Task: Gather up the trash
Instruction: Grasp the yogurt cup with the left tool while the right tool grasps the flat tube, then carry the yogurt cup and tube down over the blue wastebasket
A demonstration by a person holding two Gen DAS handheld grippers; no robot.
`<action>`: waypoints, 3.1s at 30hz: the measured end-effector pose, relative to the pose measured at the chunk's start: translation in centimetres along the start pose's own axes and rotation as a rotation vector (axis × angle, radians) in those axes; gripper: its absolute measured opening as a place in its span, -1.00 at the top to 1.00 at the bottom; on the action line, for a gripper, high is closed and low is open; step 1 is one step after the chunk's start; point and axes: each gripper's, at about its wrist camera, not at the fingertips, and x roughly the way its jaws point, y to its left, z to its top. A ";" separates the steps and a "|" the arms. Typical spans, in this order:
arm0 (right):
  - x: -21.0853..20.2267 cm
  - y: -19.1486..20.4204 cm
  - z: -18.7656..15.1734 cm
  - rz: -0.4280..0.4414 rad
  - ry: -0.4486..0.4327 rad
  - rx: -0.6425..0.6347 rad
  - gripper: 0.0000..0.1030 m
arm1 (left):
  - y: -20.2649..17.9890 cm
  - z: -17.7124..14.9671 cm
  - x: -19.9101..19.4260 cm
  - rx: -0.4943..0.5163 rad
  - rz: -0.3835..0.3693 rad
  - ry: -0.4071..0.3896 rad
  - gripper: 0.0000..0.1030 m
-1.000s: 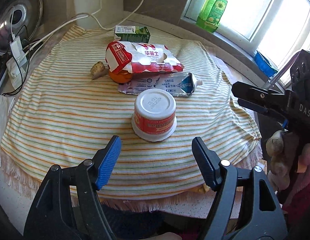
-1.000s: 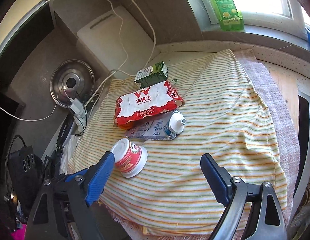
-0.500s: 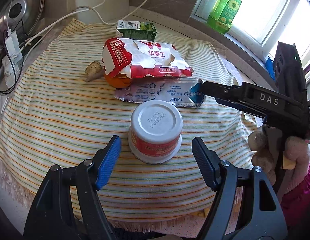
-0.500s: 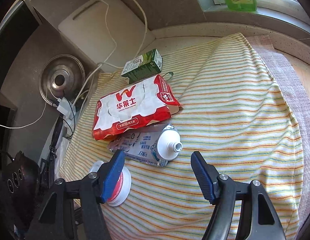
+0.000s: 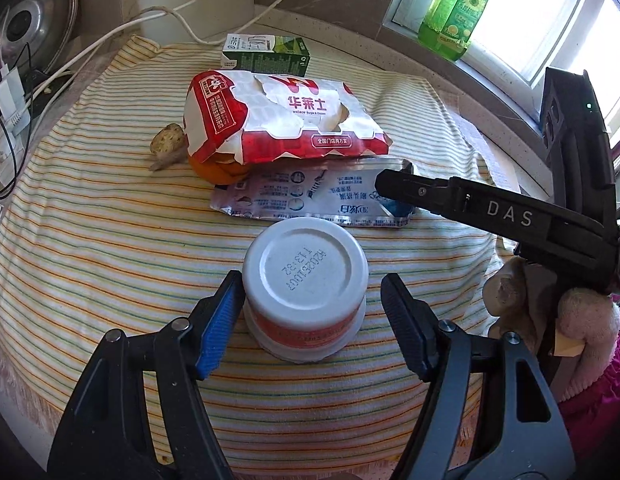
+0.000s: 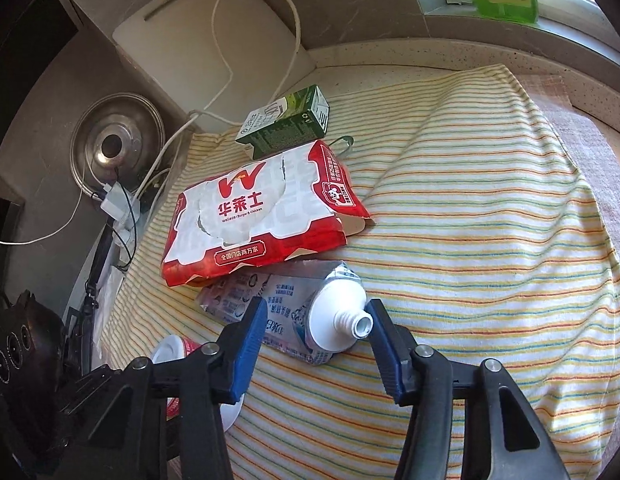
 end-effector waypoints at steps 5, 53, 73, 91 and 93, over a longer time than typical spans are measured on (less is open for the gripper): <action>0.4 0.2 -0.1 -0.030 0.000 -0.029 0.33 | 0.5 0.1 0.3 -0.013 -0.006 0.003 -0.24; -13.8 7.8 -6.7 -0.168 -0.266 -0.179 0.45 | 6.1 -6.9 -11.0 0.018 -0.039 -0.090 -0.23; -13.9 12.0 -16.1 -0.200 -0.192 -0.202 0.45 | 9.2 -13.8 -12.1 0.030 -0.046 -0.018 -0.23; -11.5 14.2 -22.9 -0.265 -0.104 -0.255 0.45 | 10.8 -19.6 -8.8 0.021 -0.064 0.107 -0.23; -11.1 14.2 -23.6 -0.280 -0.093 -0.268 0.45 | 10.9 -20.2 -8.1 0.017 -0.062 0.125 -0.23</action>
